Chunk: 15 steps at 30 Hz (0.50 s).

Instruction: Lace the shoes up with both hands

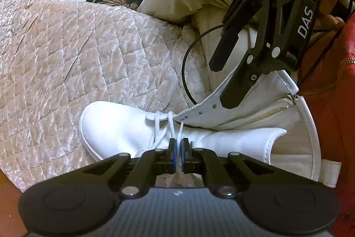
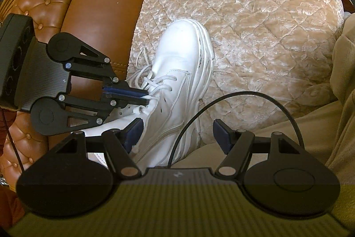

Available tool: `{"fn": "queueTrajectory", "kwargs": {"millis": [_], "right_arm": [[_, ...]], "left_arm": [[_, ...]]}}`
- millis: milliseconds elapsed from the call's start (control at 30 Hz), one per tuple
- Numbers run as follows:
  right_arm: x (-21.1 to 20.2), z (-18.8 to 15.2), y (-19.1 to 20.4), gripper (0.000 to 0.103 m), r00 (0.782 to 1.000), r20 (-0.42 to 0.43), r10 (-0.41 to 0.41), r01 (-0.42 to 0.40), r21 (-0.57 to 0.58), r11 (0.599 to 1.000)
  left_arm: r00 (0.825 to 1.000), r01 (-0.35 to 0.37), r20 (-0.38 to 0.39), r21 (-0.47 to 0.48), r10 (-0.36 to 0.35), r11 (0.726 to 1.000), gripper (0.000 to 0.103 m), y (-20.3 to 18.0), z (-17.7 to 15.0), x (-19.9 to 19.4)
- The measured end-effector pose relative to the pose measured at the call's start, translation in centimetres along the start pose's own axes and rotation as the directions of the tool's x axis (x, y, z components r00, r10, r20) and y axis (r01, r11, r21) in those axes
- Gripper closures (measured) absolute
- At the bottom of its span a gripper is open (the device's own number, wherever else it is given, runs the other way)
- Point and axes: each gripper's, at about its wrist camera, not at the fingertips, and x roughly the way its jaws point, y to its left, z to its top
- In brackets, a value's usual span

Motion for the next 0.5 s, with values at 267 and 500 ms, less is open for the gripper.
{"fn": "queueTrajectory", "kwargs": {"millis": [267,500], "right_arm": [[0.02,0.01,-0.12,0.026,1.000,0.001,0.007,-0.007,0.006,1.000],[0.10,0.02,-0.17,0.026,1.000,0.001,0.009,-0.009,0.005,1.000]], "left_arm": [[1.000,0.014,0.021,0.002,-0.014,1.000,0.100,-0.15,-0.22,-0.75],[1.000,0.012,0.023,0.000,-0.012,1.000,0.100,-0.18,-0.09,-0.74]]}}
